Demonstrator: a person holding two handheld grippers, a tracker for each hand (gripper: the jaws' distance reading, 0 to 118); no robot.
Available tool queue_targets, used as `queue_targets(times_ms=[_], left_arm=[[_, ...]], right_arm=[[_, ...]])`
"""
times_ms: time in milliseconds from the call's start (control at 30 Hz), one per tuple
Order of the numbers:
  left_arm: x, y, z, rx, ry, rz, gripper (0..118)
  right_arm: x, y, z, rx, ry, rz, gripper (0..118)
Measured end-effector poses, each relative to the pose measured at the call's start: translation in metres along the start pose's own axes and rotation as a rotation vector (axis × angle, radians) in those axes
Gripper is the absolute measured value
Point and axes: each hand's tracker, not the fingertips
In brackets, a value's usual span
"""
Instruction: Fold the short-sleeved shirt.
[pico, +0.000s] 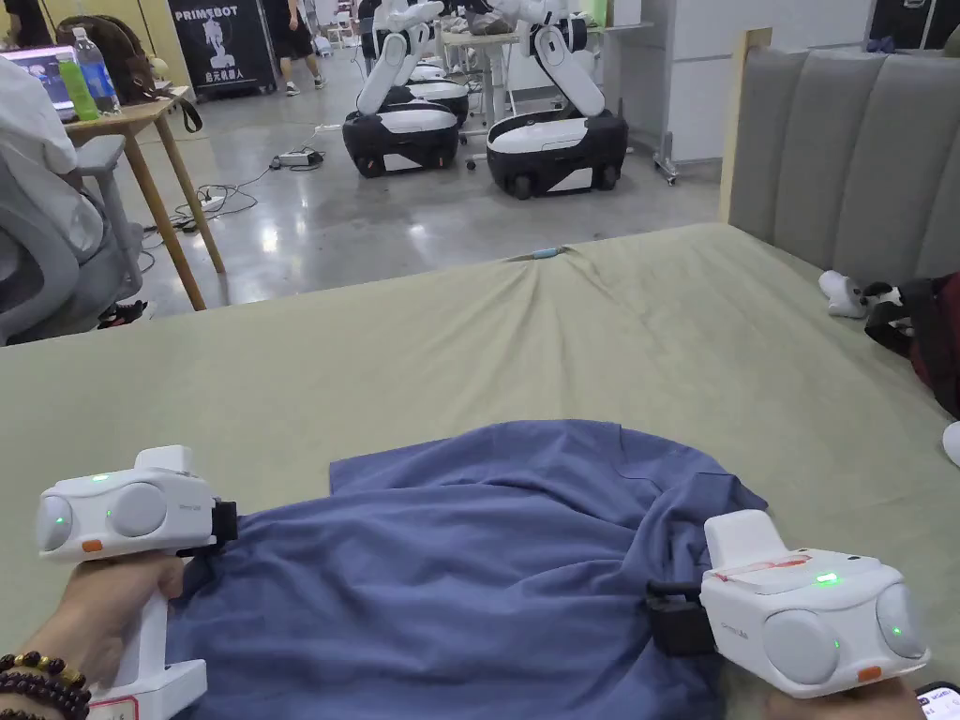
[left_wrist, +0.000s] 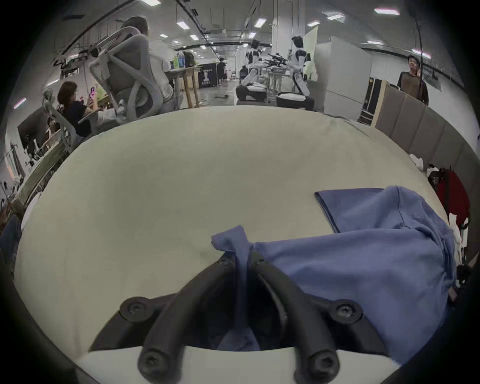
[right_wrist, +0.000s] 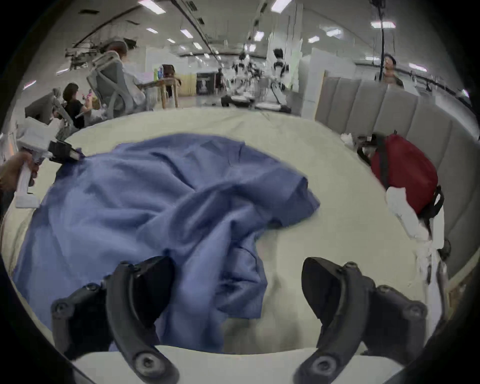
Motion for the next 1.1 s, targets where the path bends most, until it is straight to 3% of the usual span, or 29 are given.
queue_targets(times_ms=[67, 100, 133, 200, 233, 300, 333, 433, 600, 800, 1000, 1100], left_arm=[[-0.003, -0.001, 0.001, 0.002, -0.006, 0.005, 5], [-0.003, -0.001, 0.003, 0.002, -0.008, 0.004, 5], [-0.003, -0.002, 0.005, 0.004, -0.011, 0.001, 5], [-0.004, -0.003, 0.015, 0.017, -0.015, -0.003, 5], [-0.005, -0.003, 0.020, 0.026, -0.019, 0.000, 5], [-0.009, -0.001, 0.041, 0.067, -0.028, 0.021, 5], [-0.012, 0.002, 0.053, 0.090, -0.038, 0.031, 5], [-0.024, 0.015, 0.100, 0.184, -0.071, 0.054, 5], [-0.051, 0.043, 0.205, 0.391, -0.057, 0.111, 5], [-0.085, 0.047, 0.313, 0.607, -0.080, 0.207, 5], [-0.095, 0.052, 0.344, 0.660, -0.053, 0.188, 5], [-0.095, 0.070, 0.340, 0.661, -0.029, 0.173, 5]], right_arm=[[-0.003, 0.000, -0.001, -0.044, 0.088, -0.009, 65], [-0.003, 0.003, 0.005, -0.017, 0.063, 0.007, 46], [-0.004, 0.006, 0.011, -0.003, 0.081, 0.027, 34], [-0.007, 0.008, 0.018, 0.025, 0.135, 0.039, 29], [-0.006, 0.009, 0.020, 0.032, 0.209, 0.008, 13], [-0.011, 0.012, 0.027, 0.056, 0.132, 0.060, 13], [-0.012, 0.016, 0.035, 0.099, 0.137, 0.081, 13], [-0.015, 0.040, 0.069, 0.235, 0.190, 0.032, 13], [-0.033, 0.112, 0.131, 0.471, 0.110, 0.158, 13], [-0.038, 0.180, 0.182, 0.645, 0.011, 0.125, 13], [-0.049, 0.210, 0.203, 0.660, 0.050, 0.111, 13], [-0.059, 0.231, 0.204, 0.688, 0.064, 0.159, 13]])
